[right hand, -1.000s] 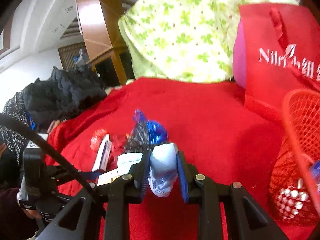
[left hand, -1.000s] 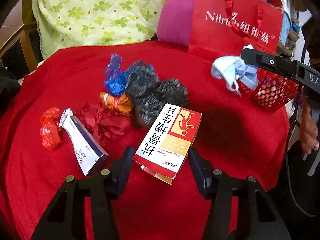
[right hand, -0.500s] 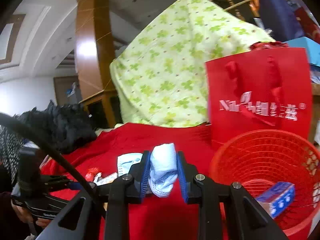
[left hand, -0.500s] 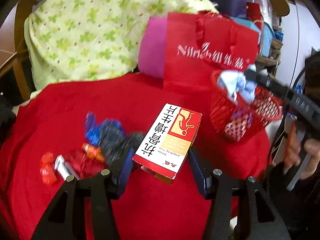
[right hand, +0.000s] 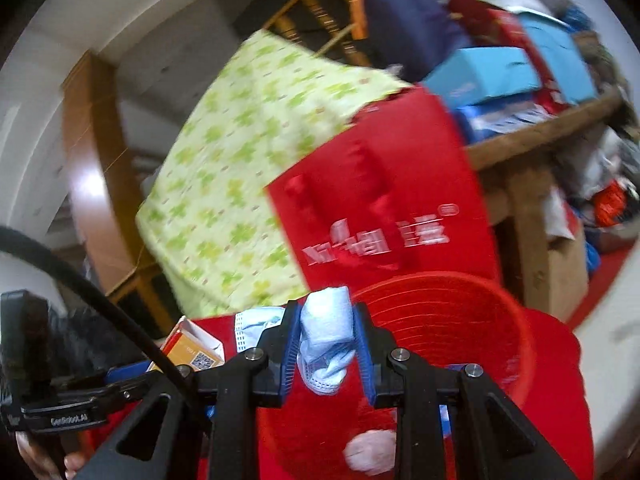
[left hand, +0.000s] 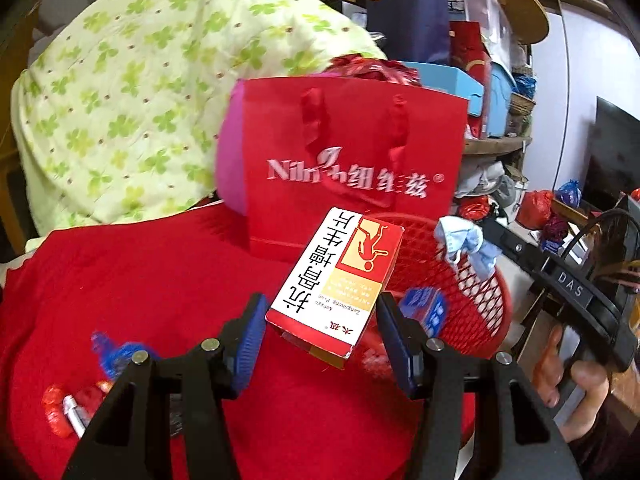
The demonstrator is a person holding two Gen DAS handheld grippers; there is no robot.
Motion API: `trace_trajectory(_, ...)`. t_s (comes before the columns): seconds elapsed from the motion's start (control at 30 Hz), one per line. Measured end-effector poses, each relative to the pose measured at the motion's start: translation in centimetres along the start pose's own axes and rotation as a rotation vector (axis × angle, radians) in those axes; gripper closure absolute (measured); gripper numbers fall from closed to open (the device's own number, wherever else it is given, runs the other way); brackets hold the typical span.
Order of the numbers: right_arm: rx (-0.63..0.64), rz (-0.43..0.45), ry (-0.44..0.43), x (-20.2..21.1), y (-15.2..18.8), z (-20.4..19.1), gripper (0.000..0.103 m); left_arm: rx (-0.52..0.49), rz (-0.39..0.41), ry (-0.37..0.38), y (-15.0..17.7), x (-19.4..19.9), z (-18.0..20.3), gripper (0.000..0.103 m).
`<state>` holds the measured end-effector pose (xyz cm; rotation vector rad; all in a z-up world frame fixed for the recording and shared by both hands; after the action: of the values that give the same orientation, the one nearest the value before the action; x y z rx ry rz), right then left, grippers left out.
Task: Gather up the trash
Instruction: 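Drop the cloth into the red basket with the right tool while the left drops the medicine box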
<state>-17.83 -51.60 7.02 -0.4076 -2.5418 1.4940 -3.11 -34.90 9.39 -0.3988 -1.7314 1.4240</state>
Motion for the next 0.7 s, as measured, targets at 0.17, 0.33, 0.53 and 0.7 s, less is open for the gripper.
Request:
trace_trajectory(0.17,-0.104,-0.019,0.052,-0.4,-0.5,3.1,0.075,-0.015,-0.018,0.041,-0.6,-2.4,3.6,0.045)
trace_trajectory(0.33,-0.143,-0.039,0.091,-0.7,-0.3,4.4,0.073,-0.024,-0.054,0.048,-0.1,-4.3,5.7,0.045)
trace_trajectory(0.53,-0.19,-0.06,0.103,-0.9,-0.2,5.6,0.072,0.015,-0.084,0.05,0.3,-5.5,5.8,0.04)
trace_trajectory(0.7,-0.169,-0.075,0.094,-1.0,0.1,5.1,0.07,-0.002,-0.067,0.041,0.6,-4.6,5.7,0.036)
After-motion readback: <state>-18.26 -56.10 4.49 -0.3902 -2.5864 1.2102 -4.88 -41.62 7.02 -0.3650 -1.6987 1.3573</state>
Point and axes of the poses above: each gripper's, at about its wrist camera, not at the fingertips, and x roughly against the way its jaws point, z to its right, y to its underside, the point moved 4 cm from there along -x, roughly the way its jaws point, and after that the axes turned 9 degrees about z, right-handed, at the moved point
